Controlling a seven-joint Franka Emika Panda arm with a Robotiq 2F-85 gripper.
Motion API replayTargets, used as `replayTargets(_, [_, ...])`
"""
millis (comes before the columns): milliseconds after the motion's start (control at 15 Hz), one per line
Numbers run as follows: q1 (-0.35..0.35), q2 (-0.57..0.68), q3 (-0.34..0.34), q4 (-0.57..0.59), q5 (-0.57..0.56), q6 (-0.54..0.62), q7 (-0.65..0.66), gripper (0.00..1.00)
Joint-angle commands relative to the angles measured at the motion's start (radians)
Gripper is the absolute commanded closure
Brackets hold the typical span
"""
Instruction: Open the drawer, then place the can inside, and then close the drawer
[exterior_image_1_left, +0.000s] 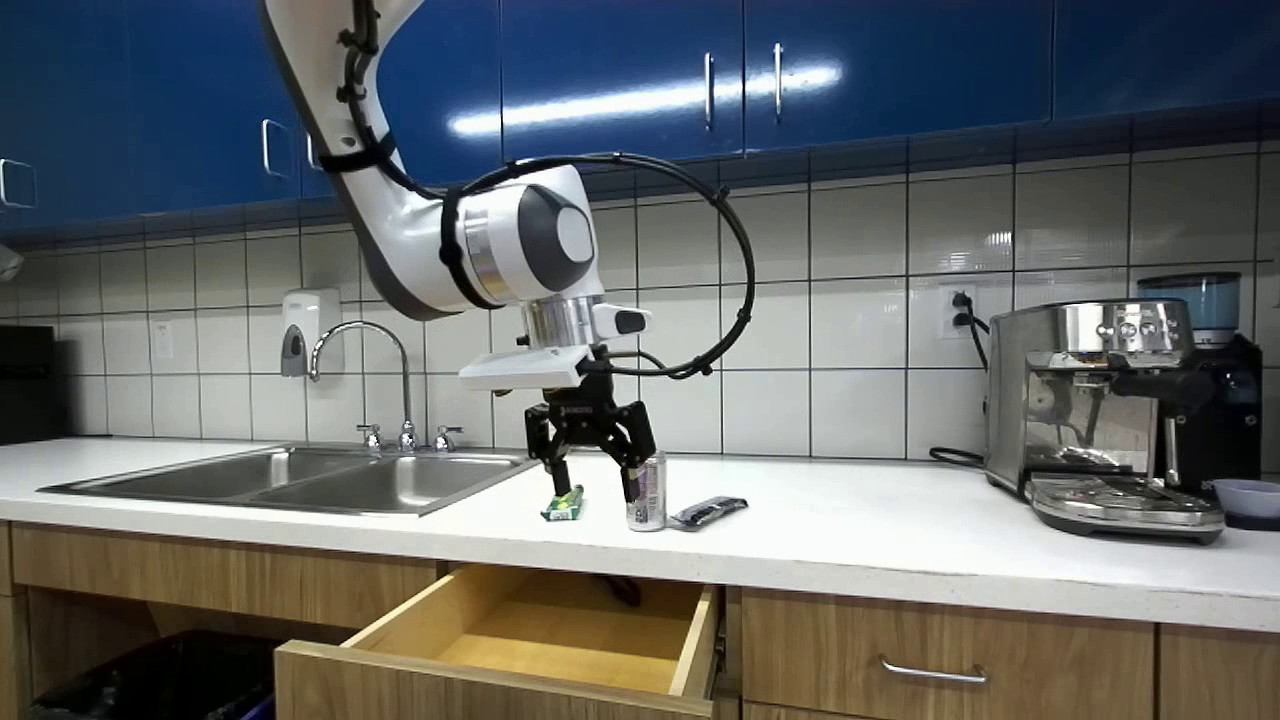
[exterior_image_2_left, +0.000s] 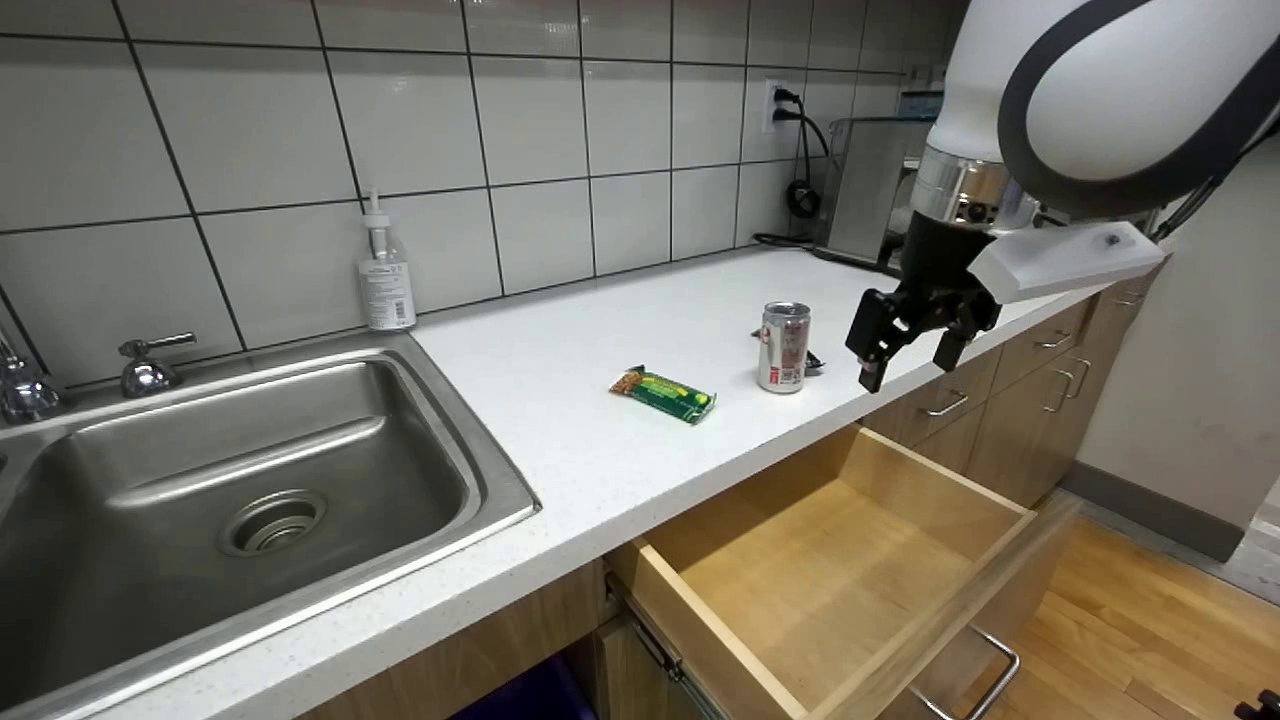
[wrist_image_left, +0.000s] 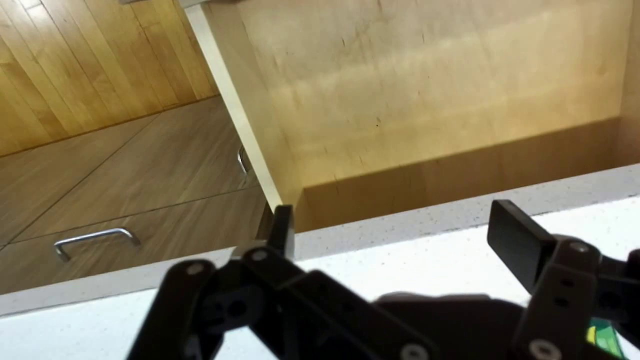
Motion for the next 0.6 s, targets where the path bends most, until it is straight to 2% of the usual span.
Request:
replayTargets(0, [-0.019, 0.026, -0.005, 0.051, -0.018, 0.006, -0.027, 0.00])
replayTargets(533, [-0.022, 0.100, -0.018, 0.166, -0.006, 0.001, -0.083, 0.00])
